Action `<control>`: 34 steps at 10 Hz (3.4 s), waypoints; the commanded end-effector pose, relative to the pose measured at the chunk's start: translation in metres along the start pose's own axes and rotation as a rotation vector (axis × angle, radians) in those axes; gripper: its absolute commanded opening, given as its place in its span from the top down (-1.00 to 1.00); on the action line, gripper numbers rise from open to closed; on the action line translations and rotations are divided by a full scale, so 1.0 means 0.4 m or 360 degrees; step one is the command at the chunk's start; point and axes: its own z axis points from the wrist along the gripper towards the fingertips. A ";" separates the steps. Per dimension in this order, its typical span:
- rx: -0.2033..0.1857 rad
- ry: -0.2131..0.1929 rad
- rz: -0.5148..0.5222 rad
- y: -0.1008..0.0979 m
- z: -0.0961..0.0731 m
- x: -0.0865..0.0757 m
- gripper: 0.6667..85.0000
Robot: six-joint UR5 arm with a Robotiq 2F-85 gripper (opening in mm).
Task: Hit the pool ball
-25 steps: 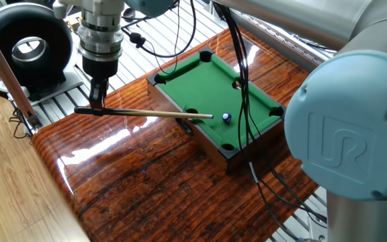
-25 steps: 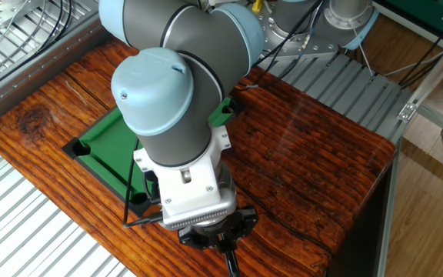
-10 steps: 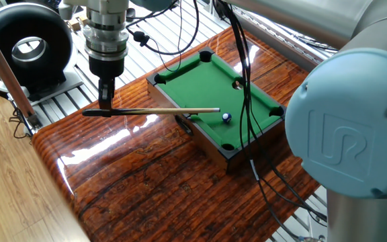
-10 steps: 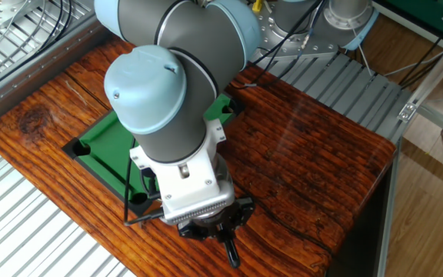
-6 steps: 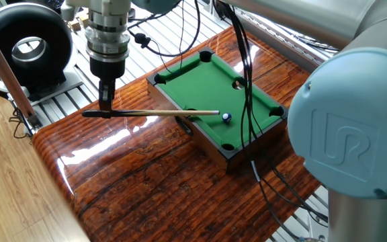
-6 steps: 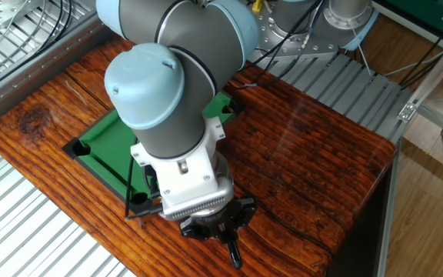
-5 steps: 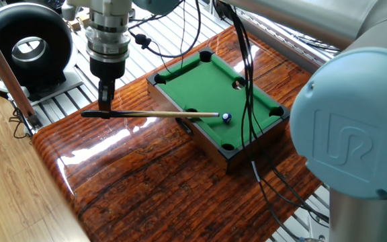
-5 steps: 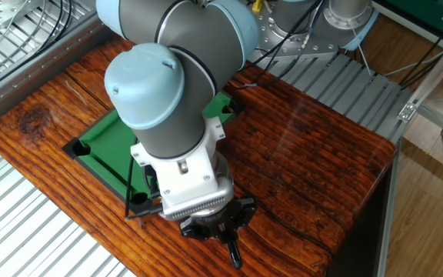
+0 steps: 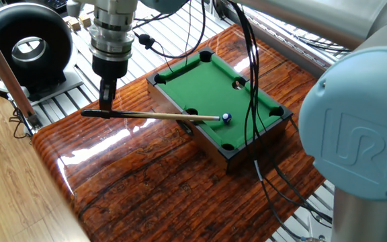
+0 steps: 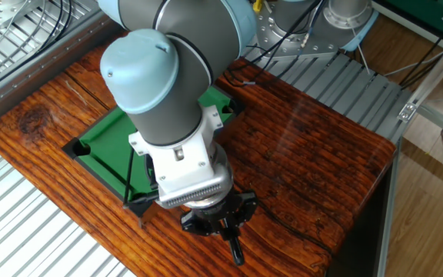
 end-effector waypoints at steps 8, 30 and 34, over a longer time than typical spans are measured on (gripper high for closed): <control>-0.0008 0.0117 0.0005 -0.031 0.005 0.073 0.99; -0.0266 0.0118 -0.0056 0.091 0.014 0.056 0.99; -0.0321 0.0087 -0.0187 0.109 0.012 0.055 0.99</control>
